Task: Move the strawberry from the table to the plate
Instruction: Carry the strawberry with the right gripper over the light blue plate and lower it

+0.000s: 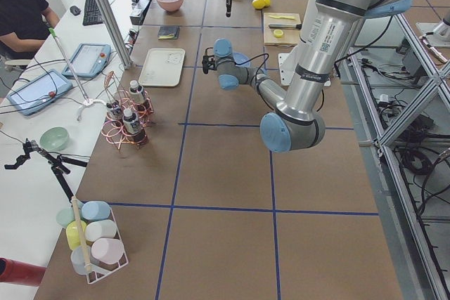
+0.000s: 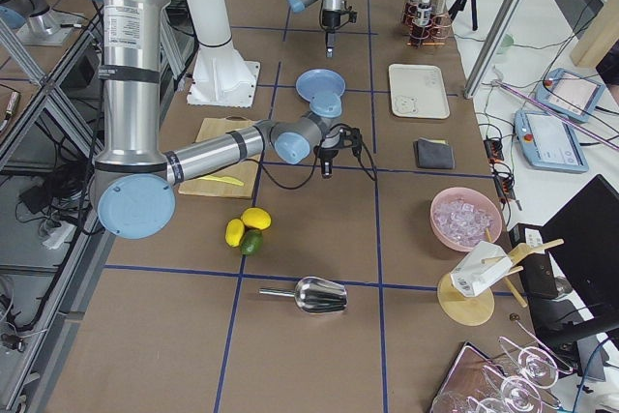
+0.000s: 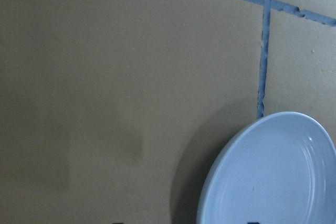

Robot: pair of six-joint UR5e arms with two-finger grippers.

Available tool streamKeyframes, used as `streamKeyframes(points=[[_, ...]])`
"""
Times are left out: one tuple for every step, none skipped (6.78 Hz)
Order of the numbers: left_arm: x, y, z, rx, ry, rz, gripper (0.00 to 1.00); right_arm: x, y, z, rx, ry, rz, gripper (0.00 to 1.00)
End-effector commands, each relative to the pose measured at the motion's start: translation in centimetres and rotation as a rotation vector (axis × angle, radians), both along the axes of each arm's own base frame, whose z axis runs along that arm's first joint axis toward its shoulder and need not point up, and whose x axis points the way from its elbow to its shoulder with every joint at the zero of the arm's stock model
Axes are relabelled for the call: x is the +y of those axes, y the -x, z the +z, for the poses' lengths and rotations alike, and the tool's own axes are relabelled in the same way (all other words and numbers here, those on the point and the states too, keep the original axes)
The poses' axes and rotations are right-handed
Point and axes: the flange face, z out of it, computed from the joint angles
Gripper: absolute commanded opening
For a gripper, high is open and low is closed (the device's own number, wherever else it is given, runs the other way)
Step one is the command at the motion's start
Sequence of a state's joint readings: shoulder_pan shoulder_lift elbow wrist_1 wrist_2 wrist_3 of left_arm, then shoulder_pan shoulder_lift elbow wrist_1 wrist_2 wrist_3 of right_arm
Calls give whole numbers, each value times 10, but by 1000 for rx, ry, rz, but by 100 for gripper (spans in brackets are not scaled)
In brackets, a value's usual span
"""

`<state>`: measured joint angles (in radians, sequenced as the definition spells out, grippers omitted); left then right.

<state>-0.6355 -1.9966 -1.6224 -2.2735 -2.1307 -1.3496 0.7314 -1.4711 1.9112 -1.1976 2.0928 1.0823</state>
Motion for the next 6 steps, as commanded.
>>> streamKeyframes(points=[[-29, 52, 25, -38, -107, -40, 83, 35, 111, -114, -79, 78, 53, 0], [-38, 86, 62, -94, -173, -45, 83, 47, 166, -180, -59, 80, 74, 0], [-52, 118, 86, -137, -229, -59, 83, 50, 211, -219, -64, 125, 117, 0], [-62, 146, 101, -167, -271, -75, 83, 45, 242, -233, -52, 140, 148, 0], [-66, 170, 121, -202, -308, -78, 83, 37, 264, -241, -33, 152, 156, 0], [-65, 171, 121, -204, -312, -78, 84, 35, 269, -228, -5, 159, 166, 0]])
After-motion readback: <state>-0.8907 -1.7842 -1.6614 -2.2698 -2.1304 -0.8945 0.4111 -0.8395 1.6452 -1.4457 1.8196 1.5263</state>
